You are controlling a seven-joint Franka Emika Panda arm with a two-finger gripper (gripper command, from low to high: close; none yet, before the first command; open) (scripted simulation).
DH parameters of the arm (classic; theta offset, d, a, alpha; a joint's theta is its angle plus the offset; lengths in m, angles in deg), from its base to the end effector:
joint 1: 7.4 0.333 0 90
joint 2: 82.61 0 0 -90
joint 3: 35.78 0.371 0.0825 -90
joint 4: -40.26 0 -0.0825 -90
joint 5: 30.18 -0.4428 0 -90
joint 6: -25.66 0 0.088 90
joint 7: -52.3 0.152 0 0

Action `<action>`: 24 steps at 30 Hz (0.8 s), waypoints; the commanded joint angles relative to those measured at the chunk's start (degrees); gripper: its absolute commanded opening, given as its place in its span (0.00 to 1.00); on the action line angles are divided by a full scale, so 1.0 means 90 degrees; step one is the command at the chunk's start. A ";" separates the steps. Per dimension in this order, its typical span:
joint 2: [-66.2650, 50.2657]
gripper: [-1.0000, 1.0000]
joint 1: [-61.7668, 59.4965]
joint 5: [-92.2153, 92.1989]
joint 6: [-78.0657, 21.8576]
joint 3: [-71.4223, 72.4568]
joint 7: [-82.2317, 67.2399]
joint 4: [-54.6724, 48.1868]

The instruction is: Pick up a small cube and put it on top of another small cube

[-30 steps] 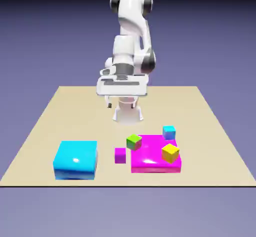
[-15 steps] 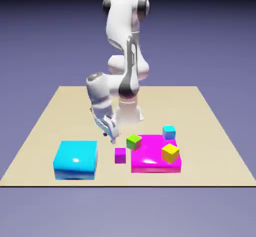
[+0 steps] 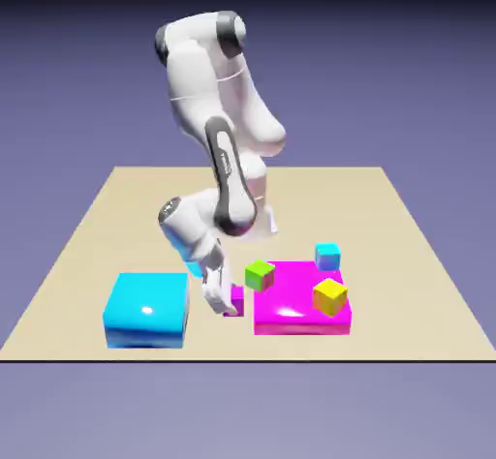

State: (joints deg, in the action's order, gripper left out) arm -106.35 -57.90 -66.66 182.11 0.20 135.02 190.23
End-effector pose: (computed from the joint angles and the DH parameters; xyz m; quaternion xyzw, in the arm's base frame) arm 0.4082 -0.0699 0.0704 -0.3804 0.8908 0.2307 0.0927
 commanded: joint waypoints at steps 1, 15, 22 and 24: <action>0.0230 0.00 -0.0081 -0.0006 -0.0224 0.0034 0.0017 0.0015; 0.2291 0.00 0.1337 -0.0131 -0.1948 0.0363 0.1795 -0.0669; 0.2751 0.00 0.2541 -0.0720 -0.2461 0.0464 0.3100 -0.1136; 0.2751 0.00 0.2541 -0.0720 -0.2461 0.0464 0.3100 -0.1136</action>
State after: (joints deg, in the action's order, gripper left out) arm -81.59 -35.79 -73.22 160.02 4.40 162.87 180.01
